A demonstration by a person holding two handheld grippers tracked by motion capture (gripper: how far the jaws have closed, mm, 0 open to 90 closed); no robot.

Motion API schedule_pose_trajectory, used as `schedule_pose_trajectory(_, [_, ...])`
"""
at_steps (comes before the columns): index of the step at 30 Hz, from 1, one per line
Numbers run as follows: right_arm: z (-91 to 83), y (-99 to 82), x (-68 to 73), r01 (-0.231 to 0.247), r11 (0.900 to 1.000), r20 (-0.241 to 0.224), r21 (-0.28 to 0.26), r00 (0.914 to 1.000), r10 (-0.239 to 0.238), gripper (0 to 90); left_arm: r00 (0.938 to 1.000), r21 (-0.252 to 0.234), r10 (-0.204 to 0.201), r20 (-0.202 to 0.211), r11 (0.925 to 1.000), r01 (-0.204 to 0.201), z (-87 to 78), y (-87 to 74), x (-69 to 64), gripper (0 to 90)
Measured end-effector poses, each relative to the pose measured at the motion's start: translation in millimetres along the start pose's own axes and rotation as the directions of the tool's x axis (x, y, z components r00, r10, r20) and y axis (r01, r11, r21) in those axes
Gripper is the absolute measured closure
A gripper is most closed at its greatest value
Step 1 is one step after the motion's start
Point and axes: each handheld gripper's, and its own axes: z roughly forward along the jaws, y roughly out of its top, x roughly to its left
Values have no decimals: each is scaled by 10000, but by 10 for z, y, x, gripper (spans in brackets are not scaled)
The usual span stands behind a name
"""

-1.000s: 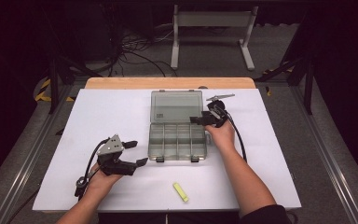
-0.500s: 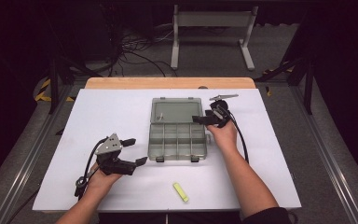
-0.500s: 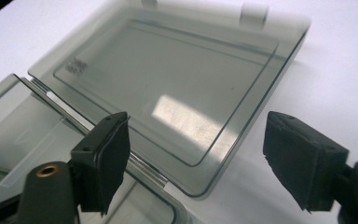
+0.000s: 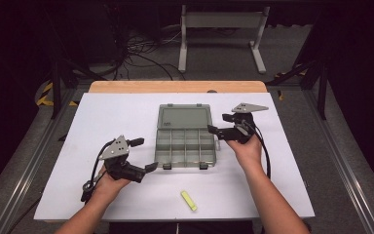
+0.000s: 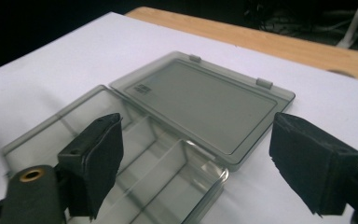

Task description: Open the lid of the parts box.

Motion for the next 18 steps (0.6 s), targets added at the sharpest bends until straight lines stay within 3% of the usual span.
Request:
schedule_pose_trajectory(2, [-185,-31,92,342,9989,-36,-333,9994,-344,159,9993,69,366,104,9993,-367,28,49,-66,3])
schedule_pose_trajectory(6, [-424,-86,179,608,9953,-5,-755,9981,-610,120,9961,-345,764,438,9966,-749,28,123,-172,3])
schedule_pose_trajectory(10, [-572,-135,197,584,9924,-101,-1084,9982,-599,101,9947,-424,800,642,9961,-774,35,173,-217,3])
schedule_pose_trajectory(15, [-740,-195,238,744,9908,-208,-1131,9968,-772,81,9837,-541,753,1632,9963,-673,36,232,-258,27])
schedule_pose_trajectory(18, [-802,-210,256,1046,9879,-70,-1148,9943,-1061,81,9794,-556,882,1814,9953,-793,36,296,-306,33])
